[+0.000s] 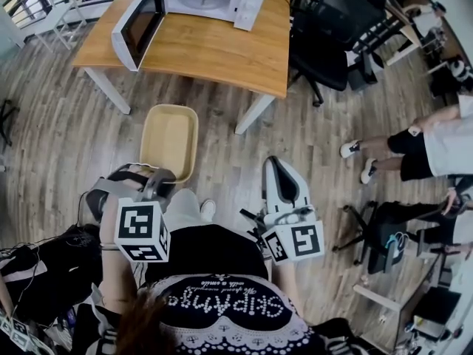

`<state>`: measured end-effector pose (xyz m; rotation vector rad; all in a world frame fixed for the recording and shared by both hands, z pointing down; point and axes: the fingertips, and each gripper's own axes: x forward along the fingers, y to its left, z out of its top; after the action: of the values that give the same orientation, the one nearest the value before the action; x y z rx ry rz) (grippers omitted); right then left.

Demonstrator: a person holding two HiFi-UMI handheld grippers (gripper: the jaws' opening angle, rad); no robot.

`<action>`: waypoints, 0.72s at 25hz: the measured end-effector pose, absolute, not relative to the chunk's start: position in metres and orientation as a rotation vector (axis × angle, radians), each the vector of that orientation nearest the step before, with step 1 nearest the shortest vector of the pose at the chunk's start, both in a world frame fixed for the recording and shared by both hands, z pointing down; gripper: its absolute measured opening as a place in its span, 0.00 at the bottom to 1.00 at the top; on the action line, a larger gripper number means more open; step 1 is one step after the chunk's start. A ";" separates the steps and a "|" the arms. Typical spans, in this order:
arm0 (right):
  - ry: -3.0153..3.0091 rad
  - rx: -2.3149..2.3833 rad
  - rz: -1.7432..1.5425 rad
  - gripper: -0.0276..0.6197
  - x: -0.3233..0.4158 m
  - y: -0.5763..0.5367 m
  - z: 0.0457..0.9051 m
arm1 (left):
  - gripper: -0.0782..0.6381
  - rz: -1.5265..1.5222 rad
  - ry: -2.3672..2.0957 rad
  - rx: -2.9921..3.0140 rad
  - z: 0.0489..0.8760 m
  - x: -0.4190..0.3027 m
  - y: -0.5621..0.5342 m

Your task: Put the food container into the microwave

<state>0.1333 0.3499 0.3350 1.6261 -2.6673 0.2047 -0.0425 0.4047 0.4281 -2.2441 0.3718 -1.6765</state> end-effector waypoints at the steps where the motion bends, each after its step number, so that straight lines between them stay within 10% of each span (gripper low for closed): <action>1: -2.666 1.623 0.211 0.10 0.134 0.352 0.337 | 0.17 -1.680 0.377 -2.244 0.428 -0.043 0.406; 18: -2.613 1.626 0.263 0.10 0.131 0.317 0.353 | 0.17 -1.662 0.368 -2.252 0.432 -0.050 0.359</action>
<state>0.1315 0.3168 0.3529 1.6264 -2.6125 0.2632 -0.0496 0.3593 0.4324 -2.2524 0.3682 -1.6624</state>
